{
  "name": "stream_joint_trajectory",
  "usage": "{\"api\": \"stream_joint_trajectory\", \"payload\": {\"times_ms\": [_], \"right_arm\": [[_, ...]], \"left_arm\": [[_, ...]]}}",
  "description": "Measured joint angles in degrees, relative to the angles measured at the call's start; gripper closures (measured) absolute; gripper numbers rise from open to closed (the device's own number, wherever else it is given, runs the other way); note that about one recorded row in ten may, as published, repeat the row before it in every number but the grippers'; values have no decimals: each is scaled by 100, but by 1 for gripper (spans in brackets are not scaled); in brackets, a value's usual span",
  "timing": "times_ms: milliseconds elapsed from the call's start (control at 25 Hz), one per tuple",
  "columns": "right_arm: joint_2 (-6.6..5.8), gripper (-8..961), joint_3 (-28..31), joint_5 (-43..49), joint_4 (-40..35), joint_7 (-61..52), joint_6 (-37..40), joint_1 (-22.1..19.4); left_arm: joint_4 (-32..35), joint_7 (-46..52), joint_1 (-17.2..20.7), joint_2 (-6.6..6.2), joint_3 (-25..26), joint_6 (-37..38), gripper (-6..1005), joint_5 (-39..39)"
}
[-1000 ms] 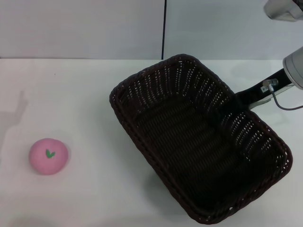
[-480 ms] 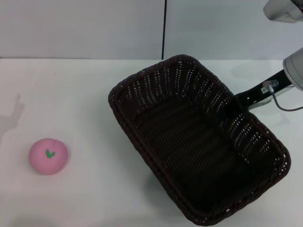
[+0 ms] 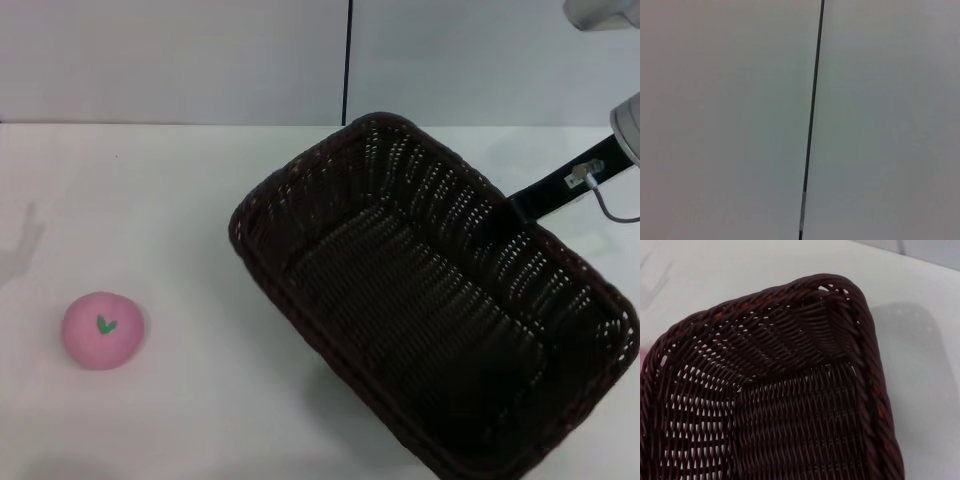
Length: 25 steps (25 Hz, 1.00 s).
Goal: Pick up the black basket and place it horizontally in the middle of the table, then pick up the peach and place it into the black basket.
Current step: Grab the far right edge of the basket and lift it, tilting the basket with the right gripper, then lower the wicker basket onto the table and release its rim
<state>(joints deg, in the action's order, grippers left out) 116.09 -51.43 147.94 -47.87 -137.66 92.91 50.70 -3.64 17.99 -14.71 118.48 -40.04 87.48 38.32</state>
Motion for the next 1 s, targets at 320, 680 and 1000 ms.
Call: {"api": "stream_joint_trajectory", "payload": {"times_ms": [320,680,1000], "right_arm": [[-194,815,1,6,-21,1162,140,359],[-119,816,-1122,132,-25,2463,-718,761],[241,815,-1758,446,-19,3306,-1344,1029]], "left_arm": [[2,18,183,-14,-33,215,144,0],[-14,136,418,-9,-125,523,144,0],[-14,166,572,-9,-250,786,145,0]]}}
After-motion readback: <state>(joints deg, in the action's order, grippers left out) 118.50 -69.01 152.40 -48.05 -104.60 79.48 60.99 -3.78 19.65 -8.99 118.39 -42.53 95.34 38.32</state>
